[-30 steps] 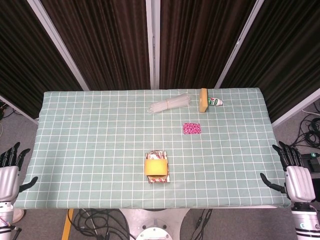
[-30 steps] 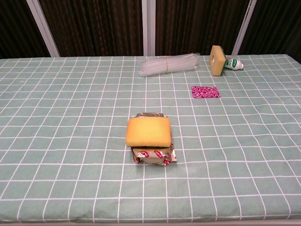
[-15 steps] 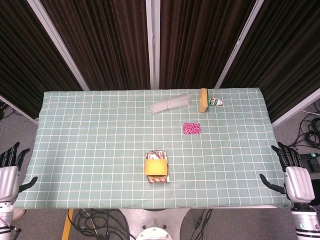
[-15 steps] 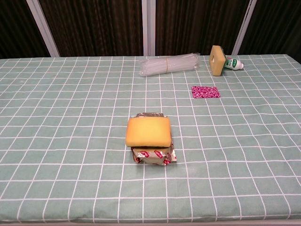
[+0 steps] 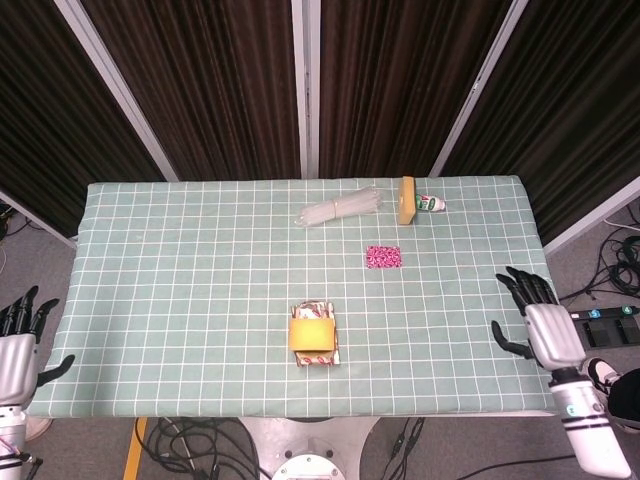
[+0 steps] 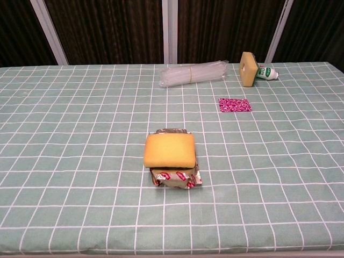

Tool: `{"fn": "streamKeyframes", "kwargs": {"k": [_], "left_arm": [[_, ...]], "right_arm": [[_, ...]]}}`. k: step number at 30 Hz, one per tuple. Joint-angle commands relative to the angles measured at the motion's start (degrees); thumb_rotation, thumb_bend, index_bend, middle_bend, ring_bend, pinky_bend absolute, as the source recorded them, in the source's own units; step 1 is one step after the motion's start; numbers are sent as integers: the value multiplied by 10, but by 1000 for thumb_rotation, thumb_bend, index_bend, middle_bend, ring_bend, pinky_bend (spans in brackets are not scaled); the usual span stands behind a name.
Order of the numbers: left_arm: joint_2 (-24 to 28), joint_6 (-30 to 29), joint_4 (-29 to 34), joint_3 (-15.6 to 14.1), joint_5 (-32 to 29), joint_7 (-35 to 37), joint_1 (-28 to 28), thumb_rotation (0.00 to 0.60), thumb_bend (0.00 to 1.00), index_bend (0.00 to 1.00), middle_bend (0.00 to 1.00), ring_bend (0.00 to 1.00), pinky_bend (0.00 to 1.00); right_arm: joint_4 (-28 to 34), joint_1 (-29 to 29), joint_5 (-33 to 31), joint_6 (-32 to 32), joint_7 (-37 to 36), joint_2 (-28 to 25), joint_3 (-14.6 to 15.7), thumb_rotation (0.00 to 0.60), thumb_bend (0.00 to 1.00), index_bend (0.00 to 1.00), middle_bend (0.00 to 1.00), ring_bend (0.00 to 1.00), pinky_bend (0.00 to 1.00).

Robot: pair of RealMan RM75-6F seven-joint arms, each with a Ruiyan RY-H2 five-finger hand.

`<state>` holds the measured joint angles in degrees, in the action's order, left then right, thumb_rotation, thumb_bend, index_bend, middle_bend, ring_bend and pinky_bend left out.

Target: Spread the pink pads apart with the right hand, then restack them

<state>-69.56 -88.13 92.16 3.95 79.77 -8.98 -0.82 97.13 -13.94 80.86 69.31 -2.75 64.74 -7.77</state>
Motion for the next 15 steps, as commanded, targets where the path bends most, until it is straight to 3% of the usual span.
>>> {"fn": "streamKeyframes", "kwargs": {"k": [1,6,11,15], "left_arm": [[0,-1,0,-1,-2,0,2,600,204,219,88,92,127],[-1,-2,-1,-3,-3,0,6,600,203,219,88,92,127],[-1,-2,-1,-3,-7,1,8,600,204,219,88,92,127],[1,-3,-1,-4,-11,1,12,600,204,219,88,92,127]], "right_arm": [[-30,-81,-67,-98,34,41,-38,380,514,148,41,0,0],[-97,-169,-164,-204,95,103,-63,250,564,189,17,0,0],[-183,-243,-245,-274,154,171,-69,217,568,220,12,0,0],[-256,-296,-299,-318,187,224,-66,223,566,221,13,0,0]]}}
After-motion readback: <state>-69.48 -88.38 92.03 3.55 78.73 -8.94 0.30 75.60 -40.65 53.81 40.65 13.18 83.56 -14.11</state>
